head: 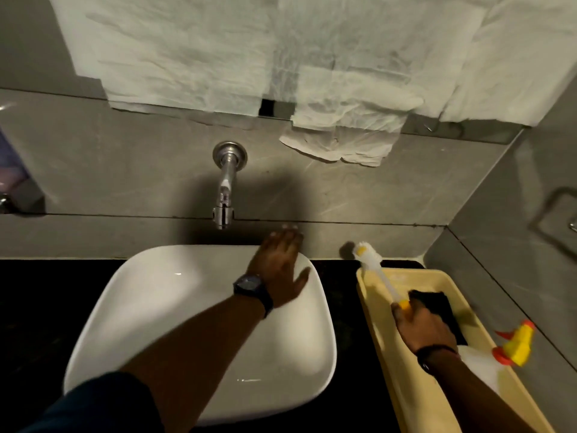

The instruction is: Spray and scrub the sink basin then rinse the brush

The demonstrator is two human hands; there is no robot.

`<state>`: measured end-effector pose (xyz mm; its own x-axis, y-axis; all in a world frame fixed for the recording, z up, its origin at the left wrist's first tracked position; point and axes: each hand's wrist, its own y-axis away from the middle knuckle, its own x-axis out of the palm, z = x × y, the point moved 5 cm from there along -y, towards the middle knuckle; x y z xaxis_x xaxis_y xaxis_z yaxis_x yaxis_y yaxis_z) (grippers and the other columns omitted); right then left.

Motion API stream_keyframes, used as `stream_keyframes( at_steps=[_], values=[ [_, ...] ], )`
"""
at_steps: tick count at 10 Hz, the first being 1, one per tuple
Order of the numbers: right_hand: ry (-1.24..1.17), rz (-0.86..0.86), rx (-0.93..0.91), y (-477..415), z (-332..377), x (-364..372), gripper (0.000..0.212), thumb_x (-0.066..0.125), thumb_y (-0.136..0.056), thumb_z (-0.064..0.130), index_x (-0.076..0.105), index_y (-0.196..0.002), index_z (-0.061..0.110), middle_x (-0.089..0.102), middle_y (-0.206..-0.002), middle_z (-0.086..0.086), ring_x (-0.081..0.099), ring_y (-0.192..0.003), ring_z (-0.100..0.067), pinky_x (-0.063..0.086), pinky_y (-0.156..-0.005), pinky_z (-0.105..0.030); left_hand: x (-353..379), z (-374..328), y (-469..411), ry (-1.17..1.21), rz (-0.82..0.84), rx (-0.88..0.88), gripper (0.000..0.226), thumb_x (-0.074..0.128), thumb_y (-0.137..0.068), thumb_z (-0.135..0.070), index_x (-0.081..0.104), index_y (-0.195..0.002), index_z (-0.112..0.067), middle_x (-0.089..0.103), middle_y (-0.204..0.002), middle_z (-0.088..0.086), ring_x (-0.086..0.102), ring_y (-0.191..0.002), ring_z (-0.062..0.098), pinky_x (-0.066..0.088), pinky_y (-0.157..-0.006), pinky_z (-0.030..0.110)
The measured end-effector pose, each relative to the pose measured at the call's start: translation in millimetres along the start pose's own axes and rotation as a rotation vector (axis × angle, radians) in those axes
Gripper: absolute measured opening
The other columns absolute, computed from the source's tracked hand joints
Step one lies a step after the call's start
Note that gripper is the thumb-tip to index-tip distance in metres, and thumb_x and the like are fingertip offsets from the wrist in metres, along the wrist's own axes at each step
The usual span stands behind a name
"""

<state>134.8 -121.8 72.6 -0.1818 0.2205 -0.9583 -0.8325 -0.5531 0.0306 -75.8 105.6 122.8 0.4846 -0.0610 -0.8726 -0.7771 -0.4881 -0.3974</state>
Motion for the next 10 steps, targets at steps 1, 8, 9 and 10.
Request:
stream_keyframes(
  at_steps=[1, 8, 9, 10],
  values=[
    [0.037, 0.051, 0.045, 0, -32, 24, 0.042, 0.042, -0.096, 0.049, 0.053, -0.105, 0.010, 0.067, -0.106, -0.024, 0.063, -0.099, -0.042, 0.046, -0.074, -0.040, 45, -27, 2, 0.108, 0.142, -0.009, 0.069, 0.042, -0.087, -0.051, 0.024, -0.143, -0.015, 0.029, -0.153, 0.010, 0.021, -0.141, 0.025, 0.012, -0.114, 0.033],
    [0.040, 0.171, 0.052, 4, -81, 123, 0.044, 0.043, -0.098, 0.042, 0.048, -0.119, 0.004, 0.061, -0.113, -0.020, 0.060, -0.100, -0.038, 0.048, -0.084, -0.041, 164, -65, 1, 0.050, 0.420, 0.027, 0.082, 0.041, -0.084, -0.056, 0.005, -0.146, -0.016, 0.000, -0.159, 0.005, -0.010, -0.144, 0.018, -0.008, -0.115, 0.031],
    [0.083, 0.167, 0.038, 5, -82, 124, 0.048, 0.042, -0.096, 0.045, 0.046, -0.122, 0.005, 0.060, -0.116, -0.019, 0.059, -0.102, -0.037, 0.049, -0.084, -0.041, 162, -66, -1, 0.051, 0.421, 0.023, 0.084, 0.040, -0.083, -0.059, 0.004, -0.146, -0.016, -0.001, -0.159, 0.005, -0.010, -0.144, 0.018, -0.007, -0.115, 0.032],
    [0.121, 0.155, 0.078, 6, -84, 114, 0.059, 0.043, -0.091, 0.055, 0.041, -0.130, 0.009, 0.057, -0.121, -0.016, 0.054, -0.107, -0.036, 0.048, -0.084, -0.042, 154, -66, 4, 0.079, 0.461, 0.001, 0.093, 0.037, -0.078, -0.069, 0.001, -0.146, -0.017, -0.002, -0.159, 0.004, -0.010, -0.144, 0.018, -0.005, -0.116, 0.034]
  ],
)
